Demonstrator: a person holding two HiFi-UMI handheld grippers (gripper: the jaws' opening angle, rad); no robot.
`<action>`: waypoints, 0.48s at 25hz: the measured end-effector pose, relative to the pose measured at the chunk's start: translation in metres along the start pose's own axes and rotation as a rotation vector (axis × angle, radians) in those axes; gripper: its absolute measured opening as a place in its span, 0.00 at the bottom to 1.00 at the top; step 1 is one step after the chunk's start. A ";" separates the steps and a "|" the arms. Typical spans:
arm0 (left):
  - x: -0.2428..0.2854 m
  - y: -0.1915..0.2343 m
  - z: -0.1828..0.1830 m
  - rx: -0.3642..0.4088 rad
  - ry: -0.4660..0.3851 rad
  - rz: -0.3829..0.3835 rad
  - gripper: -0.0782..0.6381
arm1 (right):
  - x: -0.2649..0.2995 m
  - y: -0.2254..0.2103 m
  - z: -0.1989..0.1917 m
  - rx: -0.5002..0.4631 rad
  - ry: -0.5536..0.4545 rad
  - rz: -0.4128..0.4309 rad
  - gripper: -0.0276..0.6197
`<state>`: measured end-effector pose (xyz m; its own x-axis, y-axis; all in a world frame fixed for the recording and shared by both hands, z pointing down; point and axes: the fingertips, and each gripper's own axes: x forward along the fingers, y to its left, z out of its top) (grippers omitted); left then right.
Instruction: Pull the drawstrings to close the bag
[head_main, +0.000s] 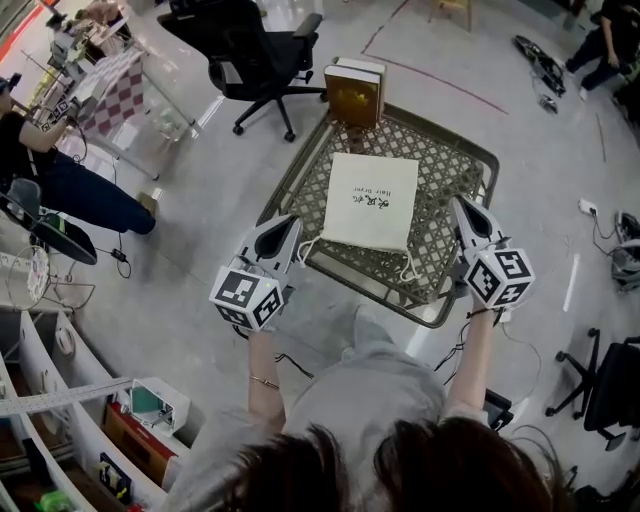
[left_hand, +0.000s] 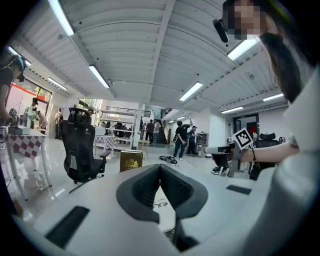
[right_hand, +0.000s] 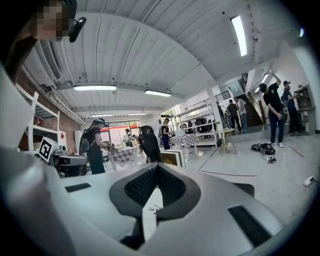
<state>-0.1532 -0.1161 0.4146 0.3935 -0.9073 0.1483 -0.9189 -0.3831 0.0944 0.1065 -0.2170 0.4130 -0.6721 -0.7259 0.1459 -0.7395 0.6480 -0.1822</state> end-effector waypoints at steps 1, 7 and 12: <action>0.005 0.002 0.000 -0.001 0.002 0.003 0.14 | 0.004 -0.003 0.000 0.001 0.005 0.006 0.07; 0.026 0.011 -0.002 -0.019 0.014 0.000 0.14 | 0.021 -0.021 -0.004 0.017 0.034 0.016 0.07; 0.035 0.021 -0.015 -0.020 0.082 -0.010 0.14 | 0.029 -0.023 -0.018 0.041 0.075 0.037 0.08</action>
<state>-0.1583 -0.1536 0.4369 0.4047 -0.8858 0.2273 -0.9144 -0.3881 0.1154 0.1033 -0.2489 0.4395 -0.7008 -0.6817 0.2103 -0.7132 0.6627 -0.2285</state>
